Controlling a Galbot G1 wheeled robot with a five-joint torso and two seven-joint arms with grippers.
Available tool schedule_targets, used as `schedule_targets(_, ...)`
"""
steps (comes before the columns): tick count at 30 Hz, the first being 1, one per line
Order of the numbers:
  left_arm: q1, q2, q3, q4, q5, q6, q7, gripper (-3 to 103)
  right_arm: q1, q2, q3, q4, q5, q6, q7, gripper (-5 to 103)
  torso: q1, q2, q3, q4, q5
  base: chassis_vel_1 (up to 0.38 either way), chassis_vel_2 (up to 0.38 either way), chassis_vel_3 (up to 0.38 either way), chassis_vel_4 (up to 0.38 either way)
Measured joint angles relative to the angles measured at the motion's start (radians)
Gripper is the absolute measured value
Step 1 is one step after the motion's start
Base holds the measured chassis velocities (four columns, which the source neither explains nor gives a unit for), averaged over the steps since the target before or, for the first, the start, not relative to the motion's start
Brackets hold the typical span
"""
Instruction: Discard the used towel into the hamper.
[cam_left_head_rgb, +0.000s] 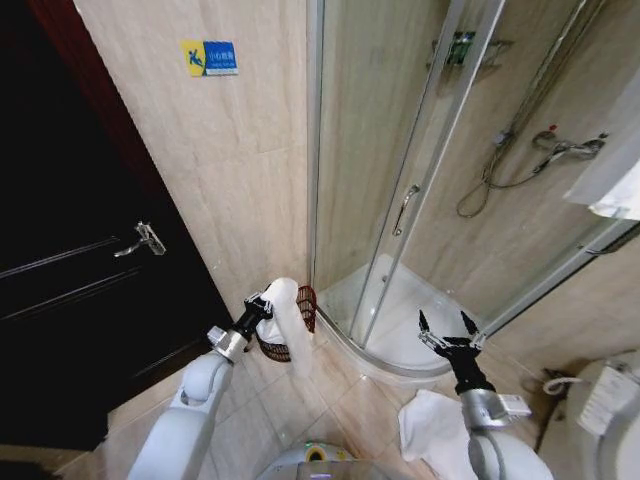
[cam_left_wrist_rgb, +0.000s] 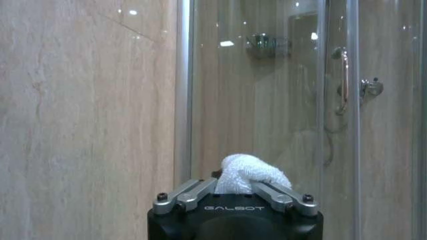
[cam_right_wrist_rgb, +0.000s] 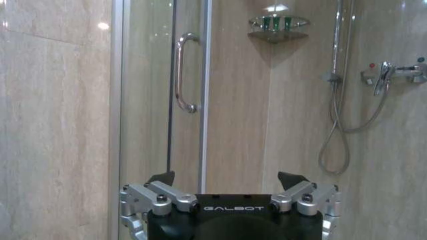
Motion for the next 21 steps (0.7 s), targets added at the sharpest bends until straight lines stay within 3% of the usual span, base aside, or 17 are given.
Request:
schedule_targets(11,0.008,-0.002,-0.008,0.013,0.006,0.002,-0.001,2,-0.005,-0.005,0.002,-0.023,0.014,0.026,0.006,100,0.0,0.0,0.0,0.0,0.0,-0.039,0.028,0.039,-0.033)
schedule_targets(21,-0.058,-0.004,0.044,0.059,0.001,0.016,-0.043,2,-0.019,-0.009,0.009,-0.031,0.024,0.049,0.009,100,0.0,0.0,0.0,-0.0001,0.0,0.0,0.0,0.0,0.0)
